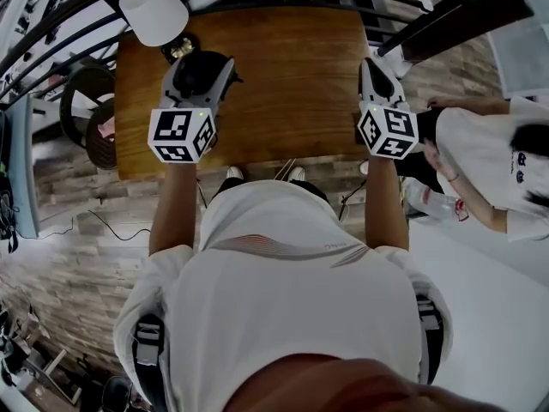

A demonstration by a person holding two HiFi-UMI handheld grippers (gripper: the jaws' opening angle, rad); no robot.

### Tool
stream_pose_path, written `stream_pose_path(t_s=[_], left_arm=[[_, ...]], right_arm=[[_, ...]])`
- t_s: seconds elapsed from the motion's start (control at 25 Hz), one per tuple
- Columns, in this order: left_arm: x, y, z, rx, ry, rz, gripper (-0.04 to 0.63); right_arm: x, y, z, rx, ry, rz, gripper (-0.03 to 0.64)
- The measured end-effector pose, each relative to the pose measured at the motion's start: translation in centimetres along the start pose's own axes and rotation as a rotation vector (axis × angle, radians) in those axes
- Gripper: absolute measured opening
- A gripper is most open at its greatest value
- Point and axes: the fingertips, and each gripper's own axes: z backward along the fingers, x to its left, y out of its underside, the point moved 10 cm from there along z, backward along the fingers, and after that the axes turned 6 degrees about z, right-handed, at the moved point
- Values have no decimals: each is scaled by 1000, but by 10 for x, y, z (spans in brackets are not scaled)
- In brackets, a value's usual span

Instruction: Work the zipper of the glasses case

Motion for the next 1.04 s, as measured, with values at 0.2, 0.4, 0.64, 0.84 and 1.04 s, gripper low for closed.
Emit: stream_pose_path(t_s=[0.2,0.4,0.64,0.84,1.04], left_arm=[[4,3,4,-5,-8,15,279],[-2,4,3,-8,6,21,279],[-5,4,4,-1,18,23,279],[-8,3,4,-7,23,20,279],[-6,3,6,-6,25,21,279]], right_arm=[[3,-1,0,-4,11,10,51],[9,-1,1,-5,-11,21,51],[15,-4,3,0,-27,35,51],[15,-5,6,0,-34,40,51],[22,-6,5,1,-43,49,51]])
